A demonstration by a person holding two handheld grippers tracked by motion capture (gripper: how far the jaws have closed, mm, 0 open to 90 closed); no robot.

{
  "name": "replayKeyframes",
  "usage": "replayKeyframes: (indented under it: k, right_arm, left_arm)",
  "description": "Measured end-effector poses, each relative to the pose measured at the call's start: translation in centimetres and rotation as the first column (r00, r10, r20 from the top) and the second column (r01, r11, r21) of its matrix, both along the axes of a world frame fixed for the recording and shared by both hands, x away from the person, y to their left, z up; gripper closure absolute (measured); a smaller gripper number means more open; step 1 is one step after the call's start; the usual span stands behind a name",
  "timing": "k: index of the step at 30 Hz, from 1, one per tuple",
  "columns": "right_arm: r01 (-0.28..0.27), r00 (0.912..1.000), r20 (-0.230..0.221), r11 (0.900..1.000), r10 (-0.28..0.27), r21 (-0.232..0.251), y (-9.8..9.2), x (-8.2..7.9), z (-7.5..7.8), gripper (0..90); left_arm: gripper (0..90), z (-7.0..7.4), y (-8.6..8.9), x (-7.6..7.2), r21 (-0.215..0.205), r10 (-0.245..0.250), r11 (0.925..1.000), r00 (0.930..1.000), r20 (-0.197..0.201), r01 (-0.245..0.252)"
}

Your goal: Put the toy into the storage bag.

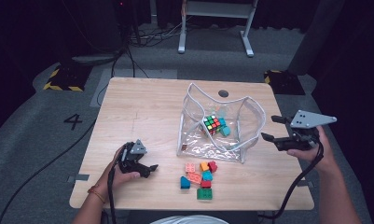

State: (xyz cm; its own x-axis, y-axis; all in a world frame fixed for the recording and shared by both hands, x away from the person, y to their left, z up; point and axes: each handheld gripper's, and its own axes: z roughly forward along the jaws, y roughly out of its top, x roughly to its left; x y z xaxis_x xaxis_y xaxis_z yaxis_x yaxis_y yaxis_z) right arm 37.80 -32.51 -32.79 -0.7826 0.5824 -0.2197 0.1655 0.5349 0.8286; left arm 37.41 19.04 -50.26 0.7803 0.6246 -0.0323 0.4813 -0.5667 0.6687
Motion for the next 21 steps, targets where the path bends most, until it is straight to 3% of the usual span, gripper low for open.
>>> replayKeyframes:
  k: [12, 21]
  right_arm:
    - [-0.017, 0.9979, -0.063, 1.0, 0.017, -0.003, -0.6, -2.2, -5.1, 29.8]
    - [-0.08, 0.9888, -0.127, 0.997, 0.078, -0.011, 2.3, -3.2, -8.8, 32.5]
  left_arm:
    - [9.5, 0.0, 0.0, 0.0, 0.002, 0.002, 1.0, 1.0, 0.004, -0.002]
    - [9.5, 0.0, 0.0, 0.0, 0.002, 0.002, 1.0, 1.0, 0.004, -0.002]
